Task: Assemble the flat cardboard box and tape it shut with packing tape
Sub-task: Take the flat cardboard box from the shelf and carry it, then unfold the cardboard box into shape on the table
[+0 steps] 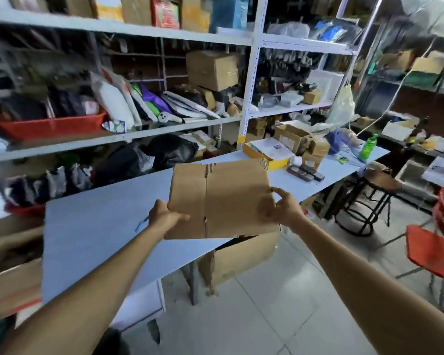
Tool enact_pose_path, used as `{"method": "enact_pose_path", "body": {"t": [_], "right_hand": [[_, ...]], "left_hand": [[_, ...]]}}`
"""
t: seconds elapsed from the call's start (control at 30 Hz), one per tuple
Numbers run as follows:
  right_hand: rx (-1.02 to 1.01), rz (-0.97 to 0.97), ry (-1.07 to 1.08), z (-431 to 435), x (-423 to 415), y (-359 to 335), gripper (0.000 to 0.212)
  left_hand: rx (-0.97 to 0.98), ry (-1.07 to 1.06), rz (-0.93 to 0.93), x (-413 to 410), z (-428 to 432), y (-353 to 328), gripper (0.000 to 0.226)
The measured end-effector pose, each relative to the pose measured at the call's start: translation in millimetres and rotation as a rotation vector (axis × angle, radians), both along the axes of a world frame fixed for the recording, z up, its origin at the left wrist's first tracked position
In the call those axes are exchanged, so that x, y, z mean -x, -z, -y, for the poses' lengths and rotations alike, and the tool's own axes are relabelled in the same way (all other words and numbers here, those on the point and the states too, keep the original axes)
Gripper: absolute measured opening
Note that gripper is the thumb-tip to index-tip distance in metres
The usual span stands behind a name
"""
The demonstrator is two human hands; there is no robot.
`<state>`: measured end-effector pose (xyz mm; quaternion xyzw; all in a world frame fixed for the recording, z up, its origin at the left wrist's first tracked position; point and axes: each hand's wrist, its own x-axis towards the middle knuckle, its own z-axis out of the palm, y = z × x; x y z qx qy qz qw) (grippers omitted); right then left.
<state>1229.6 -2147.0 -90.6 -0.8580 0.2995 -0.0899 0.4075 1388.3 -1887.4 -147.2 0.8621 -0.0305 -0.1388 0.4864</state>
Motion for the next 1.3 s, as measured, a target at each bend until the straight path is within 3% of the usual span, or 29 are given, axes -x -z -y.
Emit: {"method": "enact_pose_path", "body": {"t": [0.37, 0.67, 0.9, 1.1, 1.3], "right_hand": [[-0.010, -0.034, -0.288, 63.7, -213.1, 34.9, 0.073], [-0.066, -0.063, -0.328, 83.9, -347.2, 47.6, 0.082], [-0.118, -0.028, -0.260, 102.8, -408.8, 58.3, 0.042], [-0.160, -0.092, -0.285, 110.6, -441.7, 72.0, 0.042], [-0.200, -0.066, -0.357, 110.6, -463.9, 87.6, 0.029]], "left_hand": [[-0.091, -0.312, -0.024, -114.1, 24.6, 25.2, 0.064], [-0.066, -0.408, -0.028, -217.0, 44.3, 32.1, 0.064], [-0.089, -0.491, 0.017, -249.0, 59.8, 30.3, 0.060], [-0.050, -0.550, 0.028, -253.2, 65.1, 35.8, 0.059], [-0.009, -0.565, 0.047, -263.7, 63.3, 41.9, 0.076]]}}
